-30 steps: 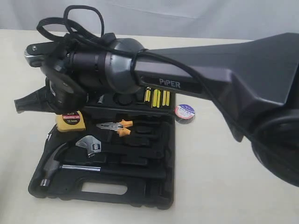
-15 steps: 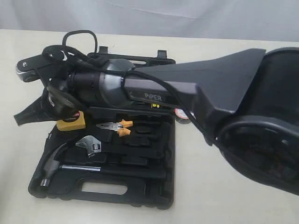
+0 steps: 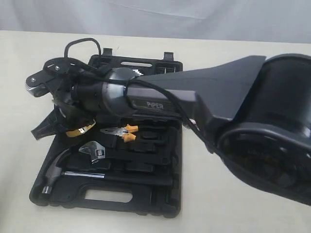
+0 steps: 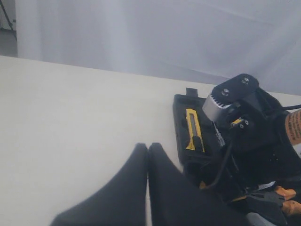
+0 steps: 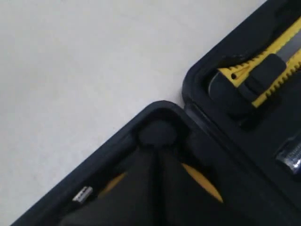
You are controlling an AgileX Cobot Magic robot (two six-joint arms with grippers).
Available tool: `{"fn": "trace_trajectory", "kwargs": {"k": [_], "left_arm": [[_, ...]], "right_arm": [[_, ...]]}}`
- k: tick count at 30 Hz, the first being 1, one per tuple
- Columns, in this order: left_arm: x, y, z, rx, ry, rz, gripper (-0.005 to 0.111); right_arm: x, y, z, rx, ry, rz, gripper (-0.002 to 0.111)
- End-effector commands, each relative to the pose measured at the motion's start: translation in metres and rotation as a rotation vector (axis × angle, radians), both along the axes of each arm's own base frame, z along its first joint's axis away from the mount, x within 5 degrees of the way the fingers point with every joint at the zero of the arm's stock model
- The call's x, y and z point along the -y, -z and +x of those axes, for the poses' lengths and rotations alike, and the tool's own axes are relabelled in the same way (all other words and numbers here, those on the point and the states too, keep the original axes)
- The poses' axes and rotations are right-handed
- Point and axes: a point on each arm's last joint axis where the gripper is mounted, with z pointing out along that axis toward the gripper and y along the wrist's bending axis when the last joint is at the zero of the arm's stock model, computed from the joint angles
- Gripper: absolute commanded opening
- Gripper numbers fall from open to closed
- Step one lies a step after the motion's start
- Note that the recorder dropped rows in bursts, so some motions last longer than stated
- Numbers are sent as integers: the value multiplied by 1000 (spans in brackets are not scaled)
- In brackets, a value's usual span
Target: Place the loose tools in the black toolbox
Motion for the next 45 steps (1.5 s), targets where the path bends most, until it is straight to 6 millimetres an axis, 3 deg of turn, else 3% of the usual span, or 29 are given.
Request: {"fn": "trace_trajectory", "kwargs": {"k": [1, 5, 8, 13, 19, 28, 34, 41, 45], "left_arm": [[1, -1, 0, -3, 6, -8, 0], [1, -1, 0, -3, 6, -8, 0], [1, -1, 0, -3, 6, -8, 0], [1, -1, 0, -3, 6, -8, 0], [1, -1, 0, -3, 6, -8, 0], [1, -1, 0, -3, 6, -8, 0], [1, -1, 0, -3, 6, -8, 0], [1, -1, 0, -3, 6, -8, 0], [1, -1, 0, -3, 6, -8, 0]], "right_arm": [[5, -18, 1, 29, 5, -12, 0], [10, -53, -2, 68, -1, 16, 0], [16, -63, -9, 21, -62, -61, 0], [21, -56, -15, -34, -156, -170, 0], [18, -50, -12, -8, -181, -162, 0], [16, -13, -10, -64, -188, -234, 0], [17, -15, -10, -59, -193, -235, 0], [16, -36, -10, -9, -202, -189, 0], [13, -38, -8, 15, -210, -161, 0]]}}
